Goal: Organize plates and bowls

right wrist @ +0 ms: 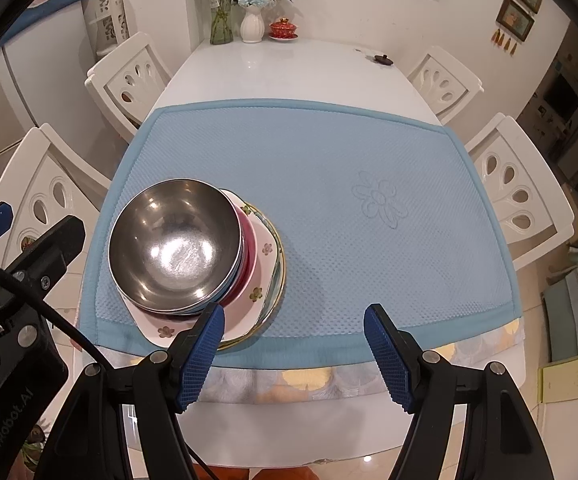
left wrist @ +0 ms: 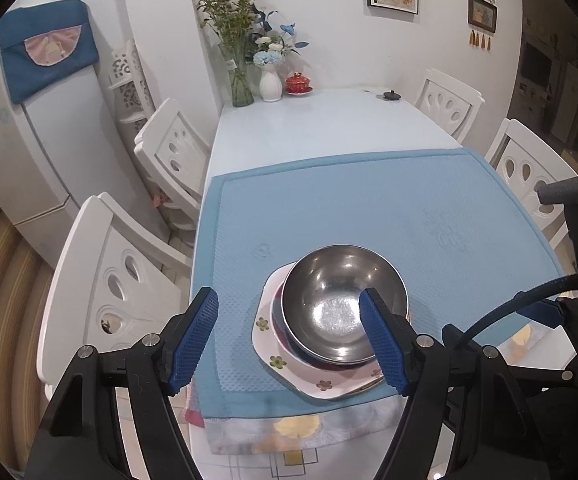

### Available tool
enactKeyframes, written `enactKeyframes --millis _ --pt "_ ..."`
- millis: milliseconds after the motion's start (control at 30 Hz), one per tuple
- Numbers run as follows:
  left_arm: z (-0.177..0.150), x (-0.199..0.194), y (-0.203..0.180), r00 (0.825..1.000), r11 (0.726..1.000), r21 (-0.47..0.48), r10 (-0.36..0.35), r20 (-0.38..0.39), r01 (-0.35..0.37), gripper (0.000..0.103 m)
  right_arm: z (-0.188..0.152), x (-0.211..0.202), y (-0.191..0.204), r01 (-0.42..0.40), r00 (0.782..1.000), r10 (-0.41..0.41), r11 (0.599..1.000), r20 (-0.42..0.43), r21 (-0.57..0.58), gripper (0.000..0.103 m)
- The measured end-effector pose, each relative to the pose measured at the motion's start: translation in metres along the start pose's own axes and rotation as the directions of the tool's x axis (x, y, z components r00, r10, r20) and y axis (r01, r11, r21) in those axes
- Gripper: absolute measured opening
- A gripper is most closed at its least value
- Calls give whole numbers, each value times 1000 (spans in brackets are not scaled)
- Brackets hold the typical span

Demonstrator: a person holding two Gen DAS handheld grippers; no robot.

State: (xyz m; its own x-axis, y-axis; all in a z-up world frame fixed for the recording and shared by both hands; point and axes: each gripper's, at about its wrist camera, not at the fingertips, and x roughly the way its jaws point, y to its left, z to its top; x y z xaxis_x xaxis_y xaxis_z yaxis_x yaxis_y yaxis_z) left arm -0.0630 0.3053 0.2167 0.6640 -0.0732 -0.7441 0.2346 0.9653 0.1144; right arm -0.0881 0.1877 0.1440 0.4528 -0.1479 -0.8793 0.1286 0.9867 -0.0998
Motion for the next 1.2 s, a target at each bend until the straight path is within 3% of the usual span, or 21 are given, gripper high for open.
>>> enactKeyframes --millis 1200 --pt "8 27 9 997 998 18 -66 -34 67 71 5 18 10 9 999 -8 999 -32 49 70"
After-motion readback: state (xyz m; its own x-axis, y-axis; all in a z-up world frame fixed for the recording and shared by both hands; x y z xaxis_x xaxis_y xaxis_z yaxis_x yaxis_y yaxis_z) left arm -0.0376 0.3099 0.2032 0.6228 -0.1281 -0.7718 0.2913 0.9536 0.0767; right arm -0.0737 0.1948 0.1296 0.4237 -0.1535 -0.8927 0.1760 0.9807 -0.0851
